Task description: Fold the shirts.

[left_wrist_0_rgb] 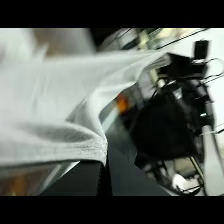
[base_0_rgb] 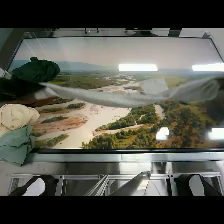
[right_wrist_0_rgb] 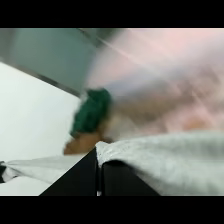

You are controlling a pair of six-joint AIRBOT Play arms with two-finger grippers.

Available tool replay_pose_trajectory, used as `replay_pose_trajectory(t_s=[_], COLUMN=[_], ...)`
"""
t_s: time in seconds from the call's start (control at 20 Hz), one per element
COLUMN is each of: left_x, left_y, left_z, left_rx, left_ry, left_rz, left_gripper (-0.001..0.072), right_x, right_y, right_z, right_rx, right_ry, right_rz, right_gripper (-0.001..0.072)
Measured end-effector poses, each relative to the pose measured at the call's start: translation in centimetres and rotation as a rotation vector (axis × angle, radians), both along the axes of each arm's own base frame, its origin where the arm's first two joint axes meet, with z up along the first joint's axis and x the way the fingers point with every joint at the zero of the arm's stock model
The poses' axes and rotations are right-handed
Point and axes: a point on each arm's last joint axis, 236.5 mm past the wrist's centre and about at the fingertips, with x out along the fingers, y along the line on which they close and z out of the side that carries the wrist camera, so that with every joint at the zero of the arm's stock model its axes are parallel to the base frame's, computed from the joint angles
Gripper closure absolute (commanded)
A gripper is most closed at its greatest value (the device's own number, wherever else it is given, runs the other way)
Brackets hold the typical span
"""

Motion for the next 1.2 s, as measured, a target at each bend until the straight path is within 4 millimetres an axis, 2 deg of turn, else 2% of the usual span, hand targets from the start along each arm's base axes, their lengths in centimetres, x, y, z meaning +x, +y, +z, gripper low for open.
replay_pose_trajectory(t_s=[0.1,0.15,0.2,0.25,0.3,0.4,0.5,0.6,0.75,0.85,1.0,1.1,1.2], left_x=[-2.9,-4.6,-6.4,-7.6,-8.2,-7.8,-5.5,-2.2,3.6,7.5,12.2,14.9,17.6], left_y=[0.8,1.2,1.4,1.8,2.1,3.4,5.4,7.0,7.2,6.4,4.6,3.4,2.4], left_z=[7.9,11.4,14.4,16.5,17.8,18.4,16.7,13.2,5.6,-0.9,-10.5,-15.7,-20.1], left_rx=[-0.052,-0.067,-0.068,-0.058,-0.043,-0.024,-0.030,-0.042,-0.033,0.011,0.111,0.158,0.190], left_ry=[-0.251,-0.371,-0.484,-0.568,-0.613,-0.615,-0.520,-0.372,-0.123,0.045,0.245,0.328,0.387], left_rz=[0.041,0.067,0.093,0.126,0.154,0.202,0.233,0.239,0.202,0.167,0.102,0.047,0.005], left_gripper=[0.0686,0.0687,0.0687,0.0687,0.0686,0.0687,0.0687,0.0687,0.0689,0.0689,0.0691,0.0691,0.0692], right_x=[-2.1,-3.1,-4.1,-4.9,-5.4,-5.1,-3.5,-1.0,4.0,7.7,13.1,16.1,18.7], right_y=[1.8,2.6,3.4,4.0,4.3,3.6,1.5,-0.7,-3.2,-4.0,-4.2,-3.8,-3.1], right_z=[7.6,10.8,13.8,16.3,18.2,20.0,19.3,16.9,10.2,3.7,-7.4,-14.4,-20.1], right_rx=[-0.073,-0.115,-0.162,-0.211,-0.257,-0.350,-0.435,-0.448,-0.411,-0.372,-0.317,-0.294,-0.268], right_ry=[-0.225,-0.318,-0.411,-0.483,-0.536,-0.569,-0.519,-0.430,-0.255,-0.116,0.082,0.188,0.251], right_rz=[0.000,-0.013,-0.033,-0.063,-0.097,-0.189,-0.261,-0.268,-0.202,-0.135,-0.057,-0.024,-0.007], right_gripper=[0.0693,0.0693,0.0693,0.0693,0.0693,0.0693,0.0693,0.0693,0.0693,0.0693,0.0693,0.0693,0.0693])
